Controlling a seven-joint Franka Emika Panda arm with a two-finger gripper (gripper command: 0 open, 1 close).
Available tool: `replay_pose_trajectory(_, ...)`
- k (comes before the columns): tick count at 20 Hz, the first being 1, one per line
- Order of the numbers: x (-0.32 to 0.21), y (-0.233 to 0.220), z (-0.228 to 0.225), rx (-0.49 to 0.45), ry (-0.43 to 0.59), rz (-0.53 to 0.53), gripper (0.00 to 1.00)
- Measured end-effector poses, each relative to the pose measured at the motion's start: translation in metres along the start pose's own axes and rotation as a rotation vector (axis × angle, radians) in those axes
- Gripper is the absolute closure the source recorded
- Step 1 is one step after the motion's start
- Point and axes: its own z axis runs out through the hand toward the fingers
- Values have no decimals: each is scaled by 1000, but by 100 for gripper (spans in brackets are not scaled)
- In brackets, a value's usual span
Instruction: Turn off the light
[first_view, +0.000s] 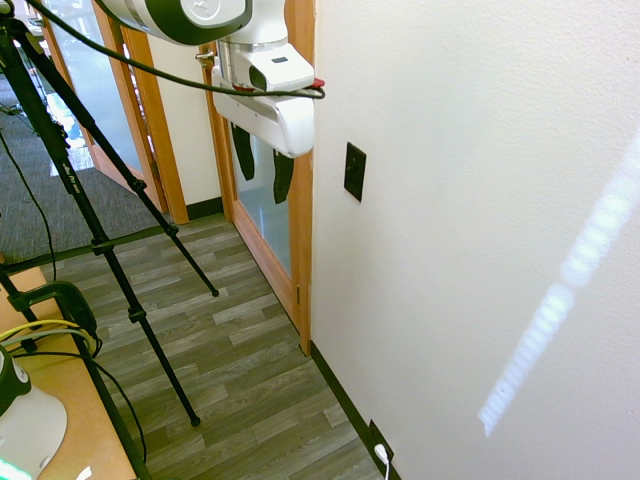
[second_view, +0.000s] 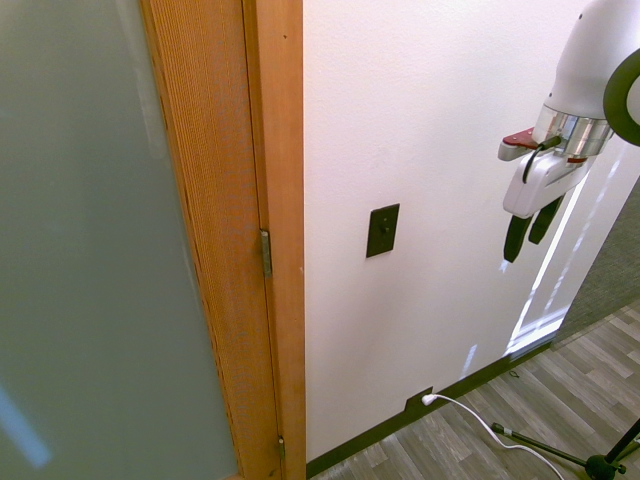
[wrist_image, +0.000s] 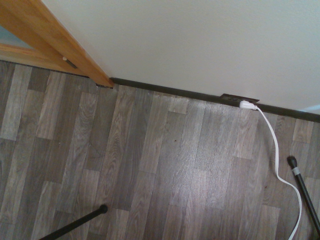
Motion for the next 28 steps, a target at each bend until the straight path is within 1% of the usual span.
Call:
replay_pose_trajectory(3,-1,-3,2,1,5,7,0)
replay_pose_trajectory(7,-3,-42,18,63,68,79,0)
replay_pose_trajectory(11,22,-81,45,164,182,170,0)
replay_pose_trajectory(14,39,-104,57,232,247,197,0)
replay_pose_trajectory(18,51,-120,61,261,330,222,0)
replay_pose_trajectory(19,52,-124,60,266,353,229,100)
replay_pose_trajectory(24,44,-146,62,255,433,250,100)
replay_pose_trajectory(28,46,-156,74,259,451,249,100)
